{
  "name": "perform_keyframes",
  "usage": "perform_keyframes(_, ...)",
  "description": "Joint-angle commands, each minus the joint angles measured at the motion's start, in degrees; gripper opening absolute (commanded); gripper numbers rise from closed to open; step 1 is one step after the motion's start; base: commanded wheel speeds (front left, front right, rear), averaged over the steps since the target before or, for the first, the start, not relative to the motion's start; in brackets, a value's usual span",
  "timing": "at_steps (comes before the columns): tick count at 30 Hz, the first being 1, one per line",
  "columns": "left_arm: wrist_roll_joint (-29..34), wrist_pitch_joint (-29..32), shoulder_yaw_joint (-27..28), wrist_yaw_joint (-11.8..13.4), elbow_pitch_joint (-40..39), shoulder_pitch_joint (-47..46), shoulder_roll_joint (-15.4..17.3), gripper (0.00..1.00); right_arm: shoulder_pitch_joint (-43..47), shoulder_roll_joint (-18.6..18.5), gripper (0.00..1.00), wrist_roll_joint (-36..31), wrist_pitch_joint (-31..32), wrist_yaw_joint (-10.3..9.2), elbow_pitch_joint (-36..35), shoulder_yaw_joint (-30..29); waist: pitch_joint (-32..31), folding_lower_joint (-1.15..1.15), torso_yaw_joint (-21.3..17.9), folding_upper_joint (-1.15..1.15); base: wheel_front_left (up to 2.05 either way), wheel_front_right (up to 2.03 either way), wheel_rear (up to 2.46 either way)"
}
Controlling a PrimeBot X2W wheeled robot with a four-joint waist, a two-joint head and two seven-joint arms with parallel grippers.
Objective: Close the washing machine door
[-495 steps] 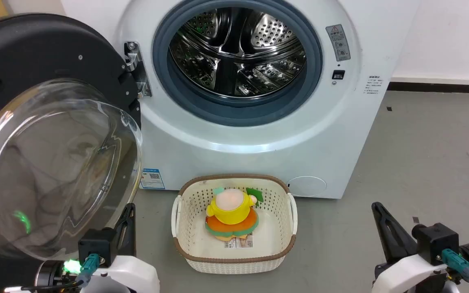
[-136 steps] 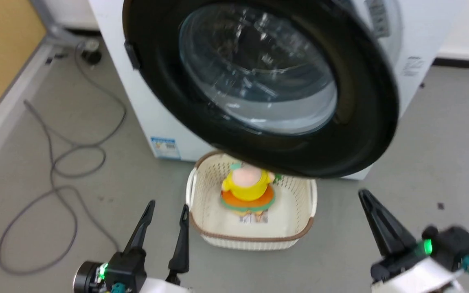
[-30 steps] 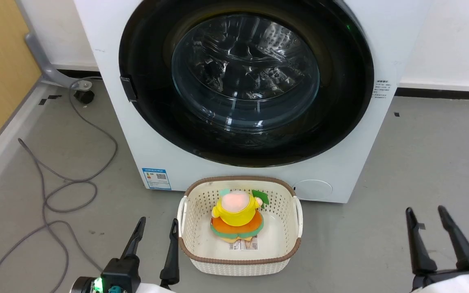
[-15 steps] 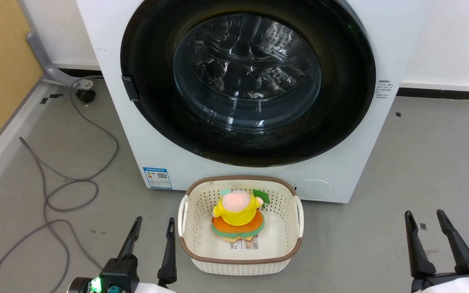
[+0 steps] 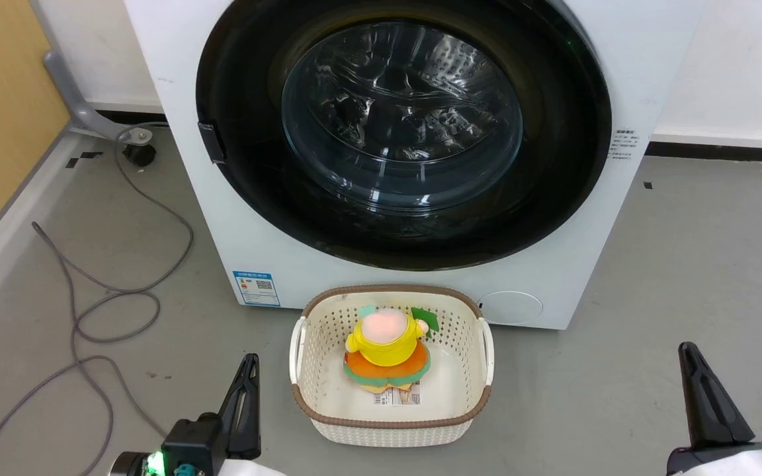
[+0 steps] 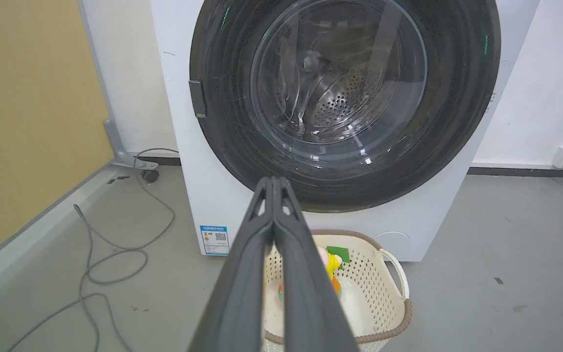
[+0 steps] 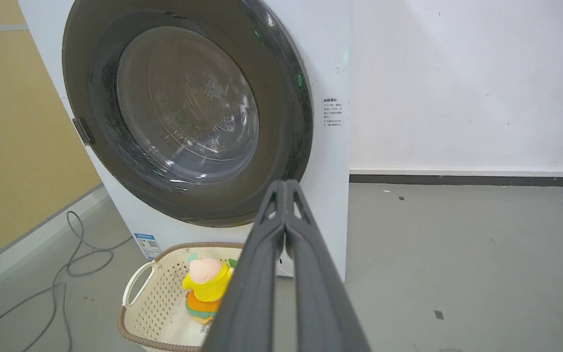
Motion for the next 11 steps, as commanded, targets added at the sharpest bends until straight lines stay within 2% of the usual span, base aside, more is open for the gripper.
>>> perform_keyframes(1, 0.24, 0.30, 0.30, -0.15, -0.24, -0.16, 0.01, 0.00, -0.26, 0.22, 0.00, -0.56, 0.36, 0.00, -0.05, 0.12, 0.00, 0.00, -0.03, 0.00, 0.00, 0.00, 0.00)
perform_keyframes(11, 0.65, 1.47, 0.92, -0.44, -0.70, -0.42, 0.00, 0.00, -0.69, 0.65, 0.00, -1.70, 1.25, -0.01, -0.13, 0.38, 0.03, 0.00, -0.18, 0.00, 0.00, 0.00, 0.00)
